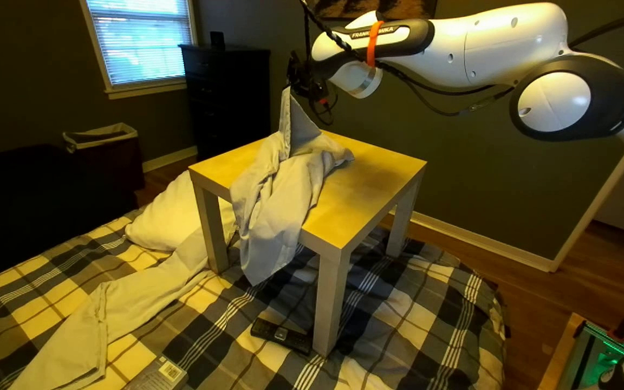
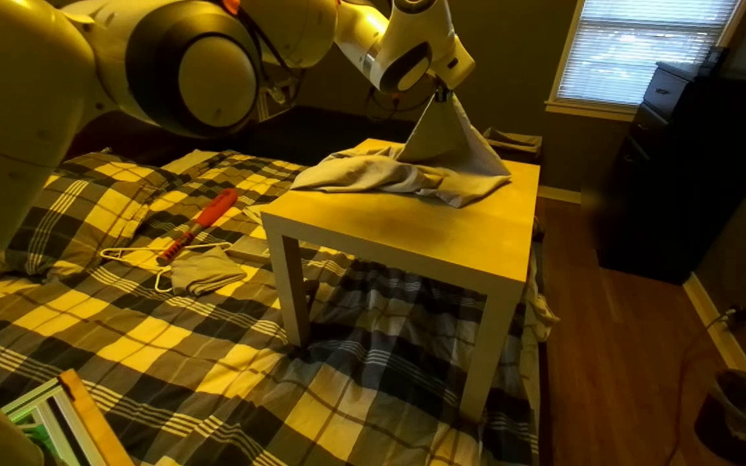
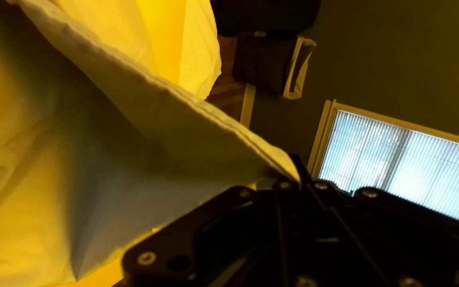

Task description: Partially stretch out the towel

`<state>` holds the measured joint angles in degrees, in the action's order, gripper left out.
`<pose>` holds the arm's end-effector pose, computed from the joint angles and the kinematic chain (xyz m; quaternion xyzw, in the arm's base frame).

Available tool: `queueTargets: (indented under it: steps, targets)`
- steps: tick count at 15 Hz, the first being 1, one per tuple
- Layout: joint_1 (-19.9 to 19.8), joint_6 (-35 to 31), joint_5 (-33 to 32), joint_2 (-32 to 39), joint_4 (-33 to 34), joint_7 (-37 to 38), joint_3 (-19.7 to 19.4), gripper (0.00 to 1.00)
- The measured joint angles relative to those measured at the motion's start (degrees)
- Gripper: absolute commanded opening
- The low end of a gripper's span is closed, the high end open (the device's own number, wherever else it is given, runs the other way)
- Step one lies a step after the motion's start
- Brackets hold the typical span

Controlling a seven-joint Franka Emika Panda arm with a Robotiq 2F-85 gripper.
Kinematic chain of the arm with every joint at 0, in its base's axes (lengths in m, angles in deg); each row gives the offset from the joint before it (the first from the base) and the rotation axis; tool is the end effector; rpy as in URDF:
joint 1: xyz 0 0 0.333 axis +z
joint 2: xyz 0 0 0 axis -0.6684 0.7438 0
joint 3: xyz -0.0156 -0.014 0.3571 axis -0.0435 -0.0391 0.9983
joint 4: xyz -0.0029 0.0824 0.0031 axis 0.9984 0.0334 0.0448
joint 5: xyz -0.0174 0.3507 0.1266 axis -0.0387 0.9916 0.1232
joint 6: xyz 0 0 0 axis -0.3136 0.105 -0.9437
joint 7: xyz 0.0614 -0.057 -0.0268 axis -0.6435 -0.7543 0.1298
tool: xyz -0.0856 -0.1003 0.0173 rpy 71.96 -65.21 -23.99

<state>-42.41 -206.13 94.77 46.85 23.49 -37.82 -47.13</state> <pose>0.8376 0.0003 0.5154 -0.7335 0.4724 -0.3454 0.3456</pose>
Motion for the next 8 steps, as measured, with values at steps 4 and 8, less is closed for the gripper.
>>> queueTargets:
  steps: [4,8]
  targets:
    - [0.61,0.04,0.14,1.99,1.87,2.57,0.74,0.00]
    - [1.98,-0.87,0.20,5.67,6.10,7.51,0.76,0.00]
